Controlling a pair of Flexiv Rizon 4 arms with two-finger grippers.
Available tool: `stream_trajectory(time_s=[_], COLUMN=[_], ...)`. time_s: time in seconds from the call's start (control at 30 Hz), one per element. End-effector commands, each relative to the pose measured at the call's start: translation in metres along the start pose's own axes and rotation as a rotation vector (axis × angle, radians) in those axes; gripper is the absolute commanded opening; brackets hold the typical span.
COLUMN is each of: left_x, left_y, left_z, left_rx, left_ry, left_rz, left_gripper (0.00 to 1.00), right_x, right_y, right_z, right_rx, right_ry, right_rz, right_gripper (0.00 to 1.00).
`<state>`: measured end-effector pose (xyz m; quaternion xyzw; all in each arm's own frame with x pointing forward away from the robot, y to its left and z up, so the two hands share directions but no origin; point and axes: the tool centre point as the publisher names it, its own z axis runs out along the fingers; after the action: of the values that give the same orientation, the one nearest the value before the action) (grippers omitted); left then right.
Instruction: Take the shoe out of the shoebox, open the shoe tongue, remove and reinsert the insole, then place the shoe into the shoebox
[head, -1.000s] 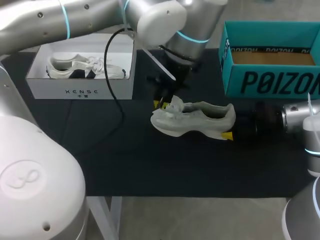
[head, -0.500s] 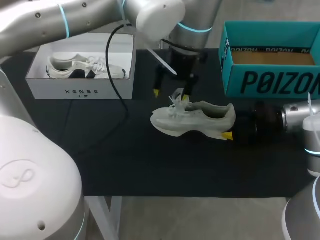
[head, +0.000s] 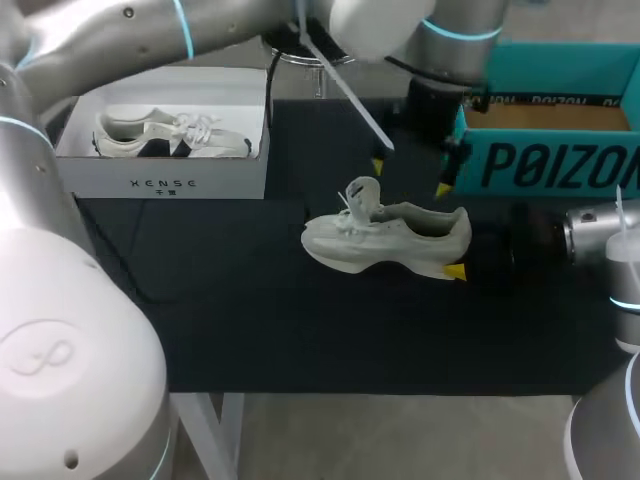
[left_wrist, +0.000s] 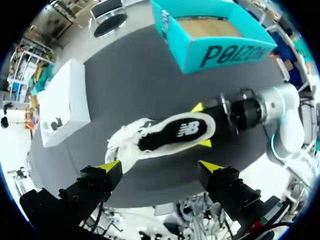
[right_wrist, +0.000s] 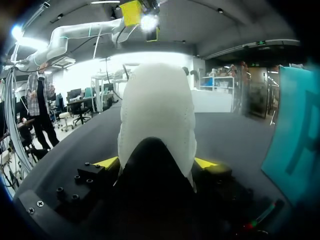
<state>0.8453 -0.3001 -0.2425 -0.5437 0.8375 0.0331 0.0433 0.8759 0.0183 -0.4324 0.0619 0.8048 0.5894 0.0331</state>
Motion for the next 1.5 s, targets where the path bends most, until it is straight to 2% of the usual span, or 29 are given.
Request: stream_trajectory(time_s=[0.03, 0.07, 0.63, 0.73, 0.9, 0.97, 1.0, 1.07, 1.1, 1.17, 1.2, 1.47, 1.5], left_x=[0.043, 0.047, 0.047, 0.020, -0.015, -0.026, -0.031, -0.040, -0.042, -0.043, -0.042, -0.042, -0.038], left_y=[0.025, 0.025, 0.025, 0.021, 0.017, 0.018, 0.020, 0.018, 0.019, 0.014, 0.008, 0.008, 0.008], left_z=[0.003, 0.004, 0.004, 0.001, -0.001, 0.000, 0.000, 0.001, 0.000, 0.001, 0.002, 0.002, 0.005], left_rx=[0.085, 0.066, 0.104, 0.086, 0.225, 0.230, 0.227, 0.225, 0.233, 0.197, 0.188, 0.227, 0.248], left_ry=[0.044, 0.038, 0.060, -0.001, -0.019, -0.018, -0.101, -0.087, -0.102, -0.160, -0.137, -0.161, -0.127], left_rz=[1.076, 1.110, 1.659, 1.759, 1.904, 1.969, 2.001, 2.067, 2.099, 2.168, 2.205, 2.472, 2.506], left_gripper=[1.00, 1.00, 1.00, 1.00, 1.00, 1.00, 1.00, 1.00, 1.00, 1.00, 1.00, 1.00, 1.00], right_x=[-0.001, -0.001, -0.001, -0.001, -0.001, -0.001, -0.001, -0.001, -0.001, -0.001, -0.001, -0.001, -0.001], right_y=[-0.003, -0.003, -0.003, -0.003, -0.003, -0.003, -0.003, -0.003, -0.003, -0.003, -0.003, -0.003, -0.003], right_z=[0.002, 0.002, 0.002, 0.002, 0.002, 0.002, 0.002, 0.002, 0.002, 0.002, 0.002, 0.002, 0.002], right_rx=[0.002, 0.002, 0.002, 0.002, 0.002, 0.002, 0.002, 0.002, 0.002, 0.002, 0.002, 0.002, 0.002], right_ry=[-0.002, -0.002, -0.002, -0.002, -0.002, -0.002, -0.002, -0.002, -0.002, -0.002, -0.002, -0.002, -0.002], right_rz=[0.001, 0.001, 0.001, 0.001, 0.001, 0.001, 0.001, 0.001, 0.001, 0.001, 0.001, 0.001, 0.001], right_gripper=[0.00, 0.00, 0.00, 0.00, 0.00, 0.00, 0.00, 0.00, 0.00, 0.00, 0.00, 0.00, 0.00])
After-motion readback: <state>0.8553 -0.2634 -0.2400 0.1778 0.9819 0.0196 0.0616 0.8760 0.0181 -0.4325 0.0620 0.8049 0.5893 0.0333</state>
